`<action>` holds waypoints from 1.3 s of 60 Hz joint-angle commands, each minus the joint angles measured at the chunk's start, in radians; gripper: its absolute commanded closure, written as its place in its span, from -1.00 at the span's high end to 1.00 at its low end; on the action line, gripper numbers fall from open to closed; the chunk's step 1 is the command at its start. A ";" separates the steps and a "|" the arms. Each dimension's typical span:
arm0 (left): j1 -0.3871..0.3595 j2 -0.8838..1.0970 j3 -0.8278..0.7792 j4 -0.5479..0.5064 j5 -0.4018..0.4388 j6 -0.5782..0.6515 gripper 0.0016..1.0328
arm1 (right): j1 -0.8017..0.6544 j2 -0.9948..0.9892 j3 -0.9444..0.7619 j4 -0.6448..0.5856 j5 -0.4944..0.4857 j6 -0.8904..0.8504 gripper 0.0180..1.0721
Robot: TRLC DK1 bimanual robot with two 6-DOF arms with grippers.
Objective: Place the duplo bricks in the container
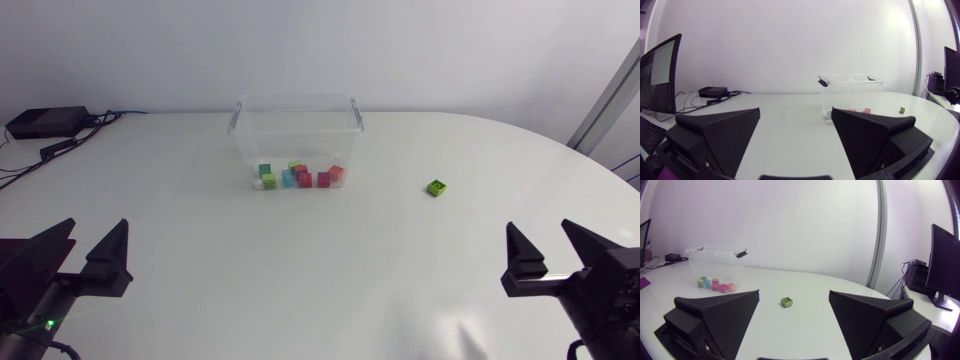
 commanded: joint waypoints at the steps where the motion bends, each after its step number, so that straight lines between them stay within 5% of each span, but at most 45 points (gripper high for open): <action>1: 0.008 -0.012 -0.020 0.017 0.007 -0.018 0.93 | 0.014 0.032 -0.015 -0.014 -0.002 -0.055 0.92; 22: 0.008 -0.012 -0.020 0.017 0.007 -0.018 0.93 | -0.006 -0.036 0.008 -0.047 -0.008 -0.040 0.91; 34: 0.008 -0.012 -0.020 0.017 0.007 -0.018 0.93 | 0.009 -0.003 0.060 -0.189 0.001 0.009 0.91; 78: 0.008 -0.012 -0.020 0.017 0.007 -0.018 0.93 | 0.021 1.311 0.652 -0.076 0.019 -0.049 0.91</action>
